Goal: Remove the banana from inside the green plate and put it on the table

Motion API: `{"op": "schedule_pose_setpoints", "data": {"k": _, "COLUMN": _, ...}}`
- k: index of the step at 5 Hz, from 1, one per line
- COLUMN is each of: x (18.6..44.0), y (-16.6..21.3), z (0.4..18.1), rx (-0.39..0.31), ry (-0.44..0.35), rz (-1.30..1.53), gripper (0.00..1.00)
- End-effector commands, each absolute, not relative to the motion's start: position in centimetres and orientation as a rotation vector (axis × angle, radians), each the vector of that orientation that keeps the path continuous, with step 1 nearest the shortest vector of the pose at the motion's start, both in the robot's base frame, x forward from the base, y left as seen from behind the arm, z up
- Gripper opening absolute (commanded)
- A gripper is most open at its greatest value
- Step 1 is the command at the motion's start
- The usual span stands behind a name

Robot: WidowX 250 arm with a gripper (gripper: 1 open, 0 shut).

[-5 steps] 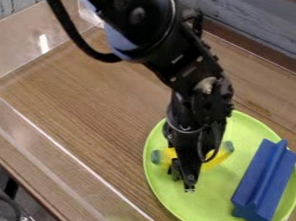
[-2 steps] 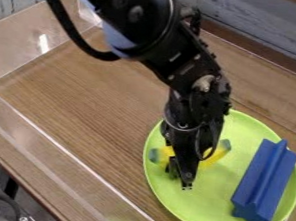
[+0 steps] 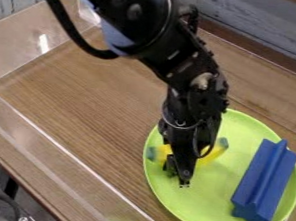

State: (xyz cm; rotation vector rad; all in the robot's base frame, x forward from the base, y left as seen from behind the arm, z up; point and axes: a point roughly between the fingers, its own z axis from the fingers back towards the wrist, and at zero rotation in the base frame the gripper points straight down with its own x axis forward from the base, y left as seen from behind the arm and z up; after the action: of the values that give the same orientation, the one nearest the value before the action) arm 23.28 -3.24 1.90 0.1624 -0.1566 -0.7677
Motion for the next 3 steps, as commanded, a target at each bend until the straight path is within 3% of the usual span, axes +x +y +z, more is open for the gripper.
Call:
{"op": "schedule_pose_setpoints", "data": {"k": 1, "x": 22.76, "y": -2.15, "z": 0.97, "rx": 0.164, "ry": -0.102, "rz": -0.758, "gripper": 0.00}}
{"op": "schedule_pose_setpoints", "data": {"k": 3, "x": 22.95, "y": -1.78, "z": 1.09, "rx": 0.166, "ry": -0.099, "rz": -0.753, "gripper": 0.00}}
